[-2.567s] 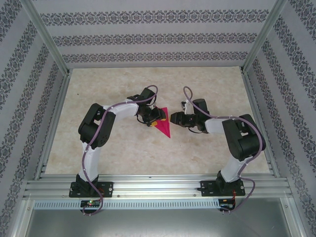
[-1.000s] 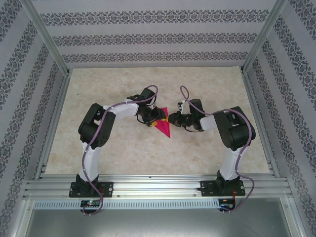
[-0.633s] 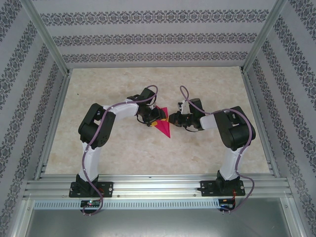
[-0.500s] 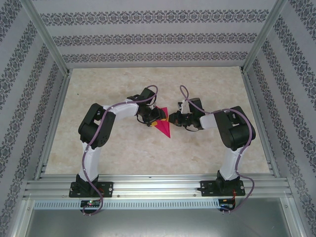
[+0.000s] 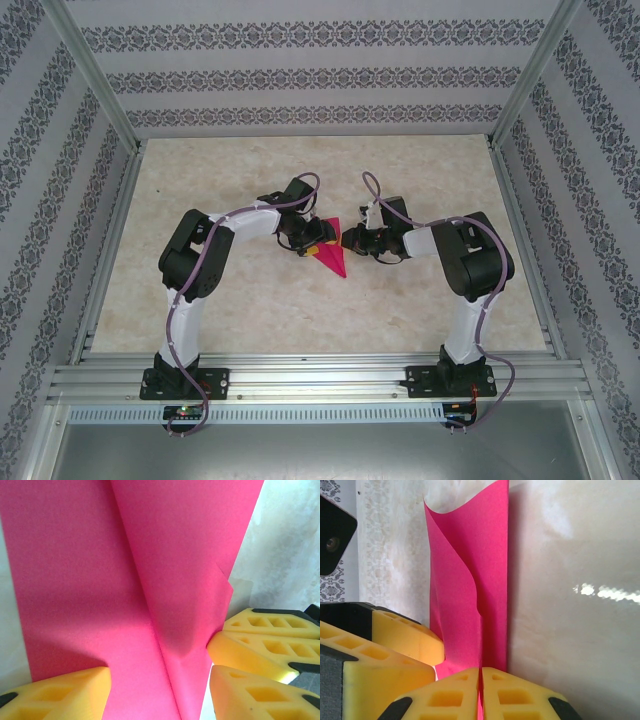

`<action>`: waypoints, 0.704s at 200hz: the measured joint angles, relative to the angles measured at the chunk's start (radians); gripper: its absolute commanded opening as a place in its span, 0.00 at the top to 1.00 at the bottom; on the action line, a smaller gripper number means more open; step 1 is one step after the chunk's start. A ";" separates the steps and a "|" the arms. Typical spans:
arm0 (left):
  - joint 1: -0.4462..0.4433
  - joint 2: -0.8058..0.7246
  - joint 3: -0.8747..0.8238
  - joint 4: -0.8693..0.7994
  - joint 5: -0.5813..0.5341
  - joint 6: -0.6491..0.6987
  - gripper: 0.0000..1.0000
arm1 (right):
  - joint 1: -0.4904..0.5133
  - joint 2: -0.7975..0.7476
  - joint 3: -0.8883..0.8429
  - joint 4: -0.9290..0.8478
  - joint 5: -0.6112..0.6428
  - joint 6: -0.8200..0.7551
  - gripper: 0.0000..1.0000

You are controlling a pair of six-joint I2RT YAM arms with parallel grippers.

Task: Fold a paper plane with a square sheet of paper (fold left side to right side)
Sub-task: Fourth fold the wing at the center of the table.

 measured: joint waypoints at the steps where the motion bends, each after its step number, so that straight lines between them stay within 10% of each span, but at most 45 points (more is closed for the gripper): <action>1: 0.000 0.000 0.000 0.000 0.000 0.000 0.42 | 0.000 0.000 0.000 0.000 0.000 0.000 0.89; 141: -0.002 -0.005 0.019 -0.023 0.000 0.024 0.43 | 0.002 0.000 0.011 -0.037 0.013 -0.035 0.89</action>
